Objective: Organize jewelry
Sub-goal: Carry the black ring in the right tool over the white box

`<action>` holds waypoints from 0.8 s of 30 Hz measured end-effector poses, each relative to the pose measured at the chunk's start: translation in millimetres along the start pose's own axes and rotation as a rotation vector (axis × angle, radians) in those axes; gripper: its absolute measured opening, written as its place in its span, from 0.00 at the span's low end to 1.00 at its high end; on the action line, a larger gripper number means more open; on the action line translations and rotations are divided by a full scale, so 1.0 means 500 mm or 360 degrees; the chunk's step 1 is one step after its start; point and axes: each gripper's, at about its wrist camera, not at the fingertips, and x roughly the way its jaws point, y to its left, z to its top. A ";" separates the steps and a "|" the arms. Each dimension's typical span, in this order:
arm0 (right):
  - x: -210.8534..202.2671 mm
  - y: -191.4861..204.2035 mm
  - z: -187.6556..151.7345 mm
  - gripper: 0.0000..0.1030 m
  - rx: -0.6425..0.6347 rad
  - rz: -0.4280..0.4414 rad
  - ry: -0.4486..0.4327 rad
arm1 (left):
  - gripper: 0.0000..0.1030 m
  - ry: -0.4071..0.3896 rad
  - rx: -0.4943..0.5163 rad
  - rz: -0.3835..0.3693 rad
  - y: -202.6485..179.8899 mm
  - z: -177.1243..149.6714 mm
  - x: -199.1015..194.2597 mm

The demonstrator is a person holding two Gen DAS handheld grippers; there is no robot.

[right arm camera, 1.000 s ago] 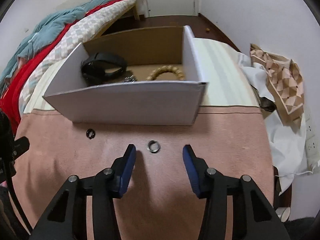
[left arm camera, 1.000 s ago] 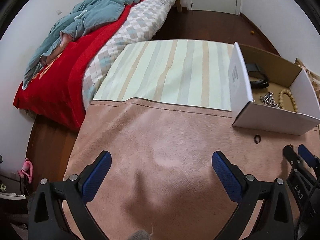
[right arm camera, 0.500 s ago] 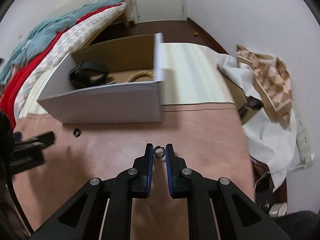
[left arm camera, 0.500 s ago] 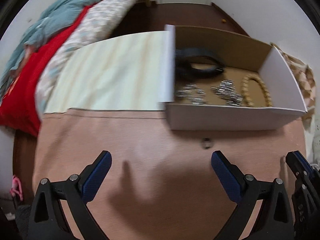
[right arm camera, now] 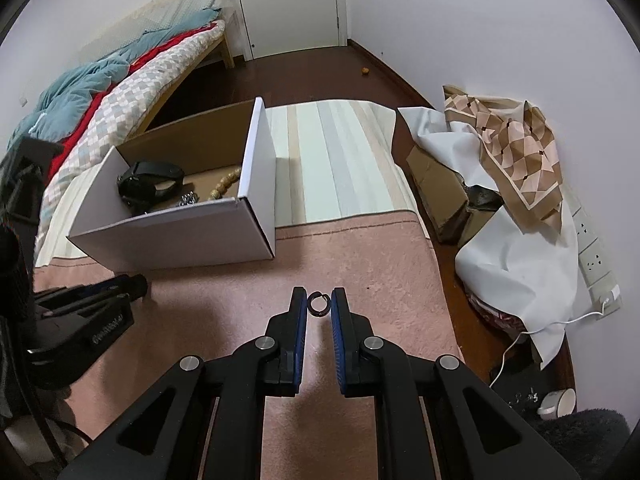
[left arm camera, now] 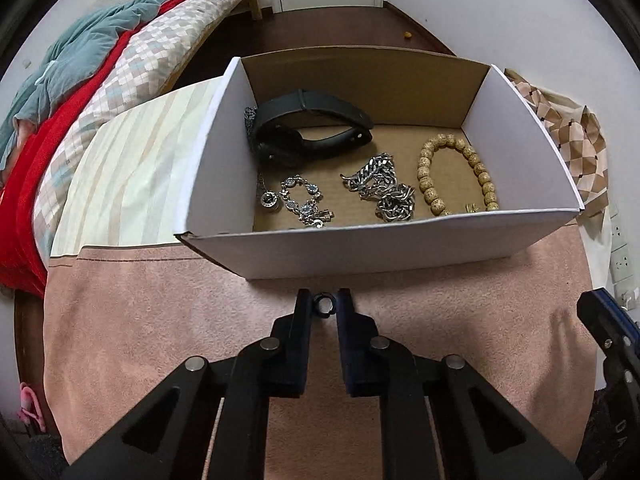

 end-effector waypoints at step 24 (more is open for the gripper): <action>-0.062 0.063 0.179 0.12 0.0009 0.0322 -0.0085 | 0.10 -0.0107 -0.0009 -0.0267 0.071 0.171 -0.137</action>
